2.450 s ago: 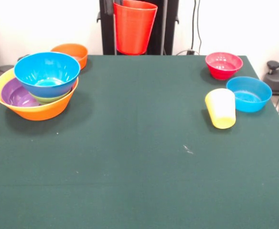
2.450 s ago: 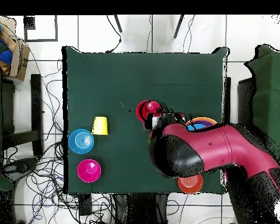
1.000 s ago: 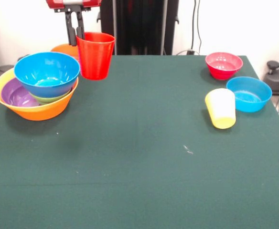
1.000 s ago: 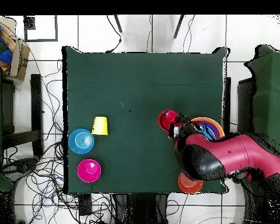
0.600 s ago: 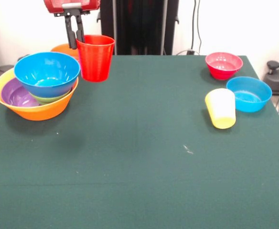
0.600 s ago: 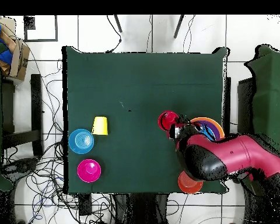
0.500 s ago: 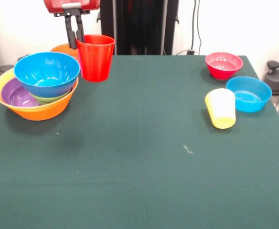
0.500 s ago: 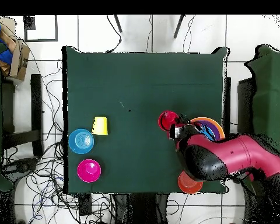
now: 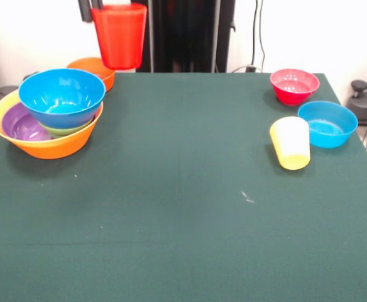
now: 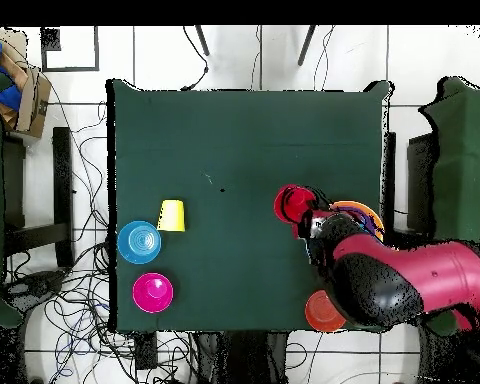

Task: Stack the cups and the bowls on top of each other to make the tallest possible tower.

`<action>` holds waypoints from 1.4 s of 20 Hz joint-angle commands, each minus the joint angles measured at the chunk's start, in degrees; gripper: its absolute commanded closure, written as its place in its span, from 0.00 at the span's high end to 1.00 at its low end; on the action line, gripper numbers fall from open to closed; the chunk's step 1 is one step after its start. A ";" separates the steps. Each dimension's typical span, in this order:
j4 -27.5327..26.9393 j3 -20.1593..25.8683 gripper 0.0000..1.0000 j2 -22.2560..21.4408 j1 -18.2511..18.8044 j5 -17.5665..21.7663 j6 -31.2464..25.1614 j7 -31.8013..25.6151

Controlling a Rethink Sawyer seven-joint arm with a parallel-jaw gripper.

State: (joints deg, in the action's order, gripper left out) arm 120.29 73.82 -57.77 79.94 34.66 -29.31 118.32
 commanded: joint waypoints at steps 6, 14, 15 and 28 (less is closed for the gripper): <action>2.55 4.35 0.00 0.27 -1.40 2.26 -7.67 -16.74; 3.31 -0.66 0.00 1.05 -4.68 10.45 -2.52 -11.41; 3.27 -1.34 0.00 1.53 -5.12 11.61 -1.88 -10.78; -1.23 -3.71 0.00 11.62 -2.35 18.74 -2.75 -18.25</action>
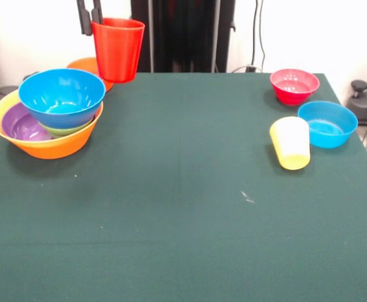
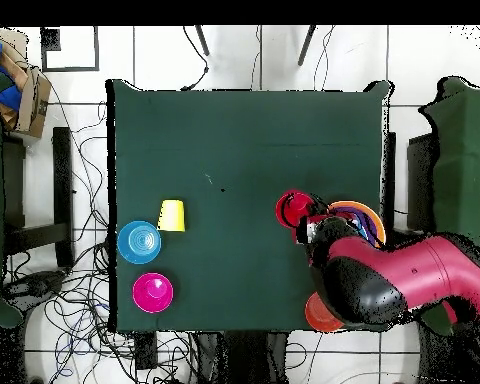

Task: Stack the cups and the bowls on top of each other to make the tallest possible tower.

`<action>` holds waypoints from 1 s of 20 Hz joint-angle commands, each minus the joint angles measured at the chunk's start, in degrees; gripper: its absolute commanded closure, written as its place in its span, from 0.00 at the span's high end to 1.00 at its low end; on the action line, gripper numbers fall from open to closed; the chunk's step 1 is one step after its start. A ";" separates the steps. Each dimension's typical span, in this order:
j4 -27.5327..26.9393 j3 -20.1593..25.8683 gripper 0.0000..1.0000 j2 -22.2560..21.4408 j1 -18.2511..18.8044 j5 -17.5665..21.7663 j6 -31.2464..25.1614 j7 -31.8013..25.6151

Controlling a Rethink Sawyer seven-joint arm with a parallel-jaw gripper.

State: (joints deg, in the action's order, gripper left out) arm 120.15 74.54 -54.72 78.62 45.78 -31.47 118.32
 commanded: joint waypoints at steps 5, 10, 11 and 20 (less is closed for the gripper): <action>-1.39 -3.94 0.00 9.67 -0.51 8.31 -1.07 -18.64; -1.75 -2.87 0.00 10.76 0.49 8.51 -1.88 -20.16; -1.99 -2.59 0.00 10.87 0.80 8.06 -2.49 -20.79; -2.78 0.38 0.00 9.47 2.95 3.00 -6.67 -25.01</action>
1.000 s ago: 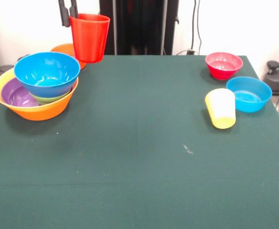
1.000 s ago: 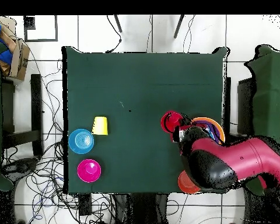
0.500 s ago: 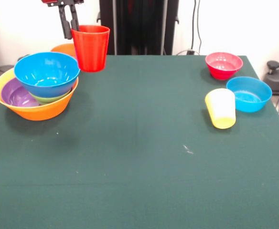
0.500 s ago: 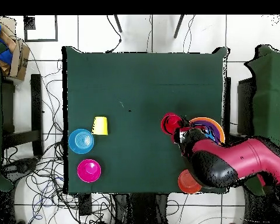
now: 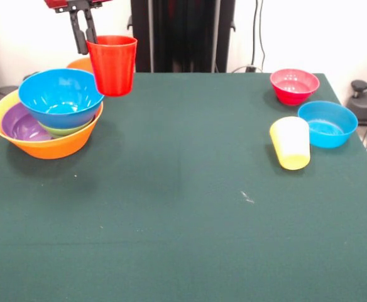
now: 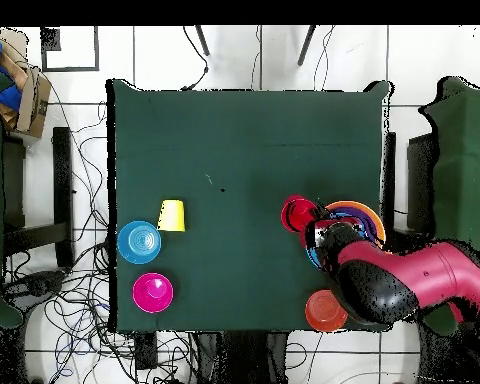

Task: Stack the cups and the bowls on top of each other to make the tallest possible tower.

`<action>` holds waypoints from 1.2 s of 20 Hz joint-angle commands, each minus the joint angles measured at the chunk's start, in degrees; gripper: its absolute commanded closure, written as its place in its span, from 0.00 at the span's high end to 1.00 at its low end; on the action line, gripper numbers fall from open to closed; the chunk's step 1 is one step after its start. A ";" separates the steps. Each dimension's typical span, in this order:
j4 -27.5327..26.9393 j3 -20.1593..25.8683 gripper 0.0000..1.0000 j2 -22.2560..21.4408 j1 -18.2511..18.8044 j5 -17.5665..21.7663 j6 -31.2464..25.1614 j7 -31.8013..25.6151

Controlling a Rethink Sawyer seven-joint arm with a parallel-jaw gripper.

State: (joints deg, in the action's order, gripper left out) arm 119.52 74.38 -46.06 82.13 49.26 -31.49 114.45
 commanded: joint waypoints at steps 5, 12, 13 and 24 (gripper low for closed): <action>-2.06 2.01 0.00 -0.67 0.58 -3.58 -8.20 -22.89; -2.15 0.90 0.00 -1.10 -0.04 -3.22 -7.32 -23.03; -2.16 0.83 0.00 -0.99 -0.04 -3.12 -7.13 -23.15; -2.42 -1.76 0.00 0.92 -0.08 -0.35 -5.66 -22.83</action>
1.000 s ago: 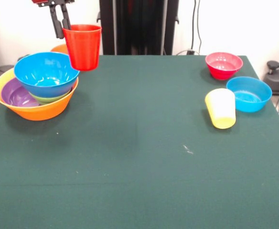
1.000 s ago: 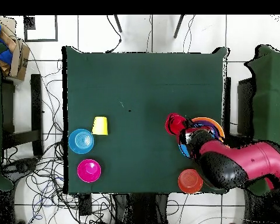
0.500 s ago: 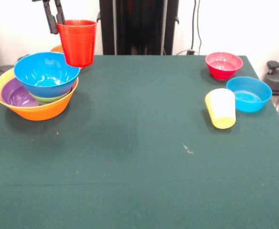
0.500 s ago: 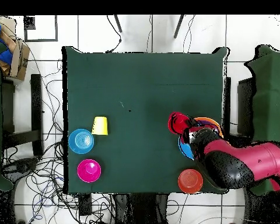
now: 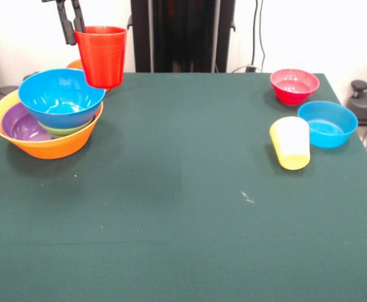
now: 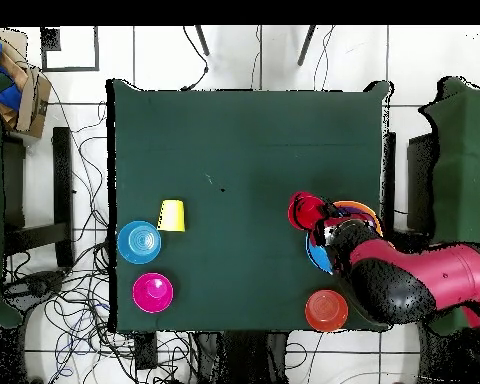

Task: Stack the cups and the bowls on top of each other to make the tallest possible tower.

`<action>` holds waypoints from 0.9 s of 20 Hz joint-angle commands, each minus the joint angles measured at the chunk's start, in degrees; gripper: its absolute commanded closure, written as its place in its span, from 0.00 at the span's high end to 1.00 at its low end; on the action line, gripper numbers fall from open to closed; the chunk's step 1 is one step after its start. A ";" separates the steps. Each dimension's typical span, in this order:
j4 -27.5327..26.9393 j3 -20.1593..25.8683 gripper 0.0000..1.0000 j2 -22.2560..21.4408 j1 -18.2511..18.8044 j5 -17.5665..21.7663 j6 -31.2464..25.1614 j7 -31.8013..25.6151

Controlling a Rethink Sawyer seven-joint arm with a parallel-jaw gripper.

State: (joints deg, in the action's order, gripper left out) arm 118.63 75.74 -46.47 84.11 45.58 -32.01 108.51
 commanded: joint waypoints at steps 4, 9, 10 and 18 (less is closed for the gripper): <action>-3.17 -3.40 0.00 3.19 -1.10 3.86 -6.05 -20.49; -4.34 -3.85 0.00 5.51 -0.27 4.14 -6.60 -22.97; -4.41 -3.83 0.00 5.73 -0.08 4.20 -6.61 -23.35; -5.45 -4.58 0.00 8.12 0.59 4.57 -6.60 -26.53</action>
State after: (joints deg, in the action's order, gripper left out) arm 115.15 75.07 -41.69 85.95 46.35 -32.01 102.45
